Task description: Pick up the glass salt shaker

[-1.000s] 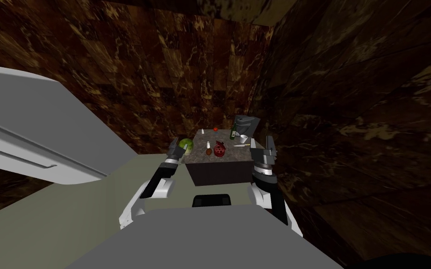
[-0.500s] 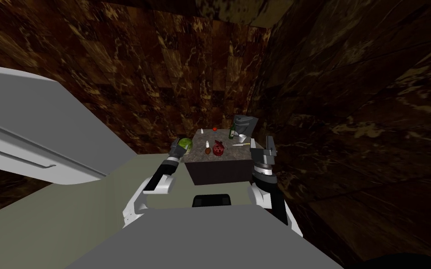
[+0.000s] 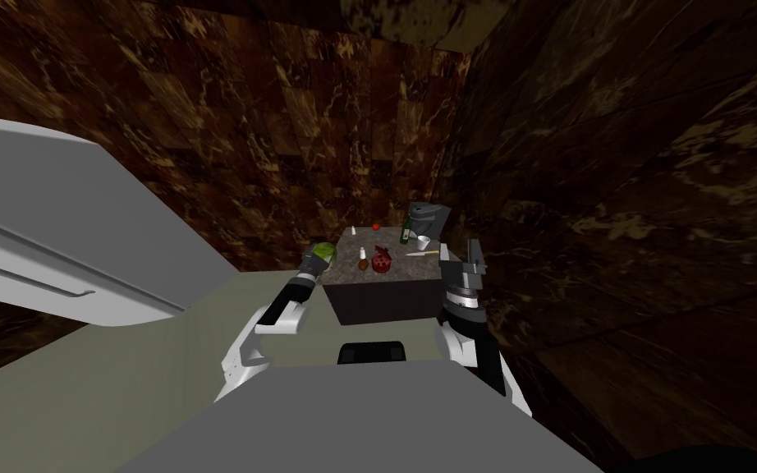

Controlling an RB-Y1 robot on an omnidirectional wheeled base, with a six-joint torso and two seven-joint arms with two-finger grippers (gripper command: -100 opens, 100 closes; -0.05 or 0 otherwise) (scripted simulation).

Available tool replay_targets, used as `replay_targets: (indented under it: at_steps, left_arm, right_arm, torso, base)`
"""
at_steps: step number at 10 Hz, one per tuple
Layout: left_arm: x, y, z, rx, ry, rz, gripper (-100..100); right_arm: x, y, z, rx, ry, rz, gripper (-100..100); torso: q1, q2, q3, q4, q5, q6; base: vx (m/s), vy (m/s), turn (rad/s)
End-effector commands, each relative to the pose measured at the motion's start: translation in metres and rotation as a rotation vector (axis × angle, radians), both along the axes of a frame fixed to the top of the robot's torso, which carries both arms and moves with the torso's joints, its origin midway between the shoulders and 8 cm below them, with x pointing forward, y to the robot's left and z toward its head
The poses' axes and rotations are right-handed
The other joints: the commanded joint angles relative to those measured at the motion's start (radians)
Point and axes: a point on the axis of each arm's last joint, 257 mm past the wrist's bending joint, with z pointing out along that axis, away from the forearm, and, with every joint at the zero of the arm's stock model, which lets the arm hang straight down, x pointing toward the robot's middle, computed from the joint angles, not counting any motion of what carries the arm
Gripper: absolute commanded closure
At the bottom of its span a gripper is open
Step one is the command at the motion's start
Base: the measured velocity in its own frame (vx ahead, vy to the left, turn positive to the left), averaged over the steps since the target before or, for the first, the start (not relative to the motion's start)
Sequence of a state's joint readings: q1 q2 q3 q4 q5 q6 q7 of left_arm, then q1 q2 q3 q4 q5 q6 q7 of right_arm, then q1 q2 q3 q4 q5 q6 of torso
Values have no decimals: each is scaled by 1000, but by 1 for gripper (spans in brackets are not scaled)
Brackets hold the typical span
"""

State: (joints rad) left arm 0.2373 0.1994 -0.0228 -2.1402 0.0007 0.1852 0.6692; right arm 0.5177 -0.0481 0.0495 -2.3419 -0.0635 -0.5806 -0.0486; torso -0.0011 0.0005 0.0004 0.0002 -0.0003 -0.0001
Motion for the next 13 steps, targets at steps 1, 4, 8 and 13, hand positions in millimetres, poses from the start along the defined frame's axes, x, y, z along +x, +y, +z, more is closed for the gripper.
replay_targets:
  at_steps: [1,4,8,13]
  left_arm:
    - [8,5,-5,-49,35,3,-100]
    - [17,11,-20,-98,103,16,-100]
    - [33,22,-34,-198,180,38,-100]
    - [46,35,-53,-302,277,74,-100]
  right_arm:
    - [0,0,0,0,0,0,0]
    - [0,0,0,0,0,0,0]
    - [0,0,0,0,0,0,0]
    - [0,0,0,0,0,0,0]
  torso:
    - [0,0,0,0,0,0]
    - [-1,1,0,0,0,0]
    - [0,0,0,0,0,0]
    - [0,-1,0,0,0,0]
  base:
    - [-18,-26,-38]
    - [-22,-27,-32]
    - [-11,-21,-34]
    - [-2,-22,-41]
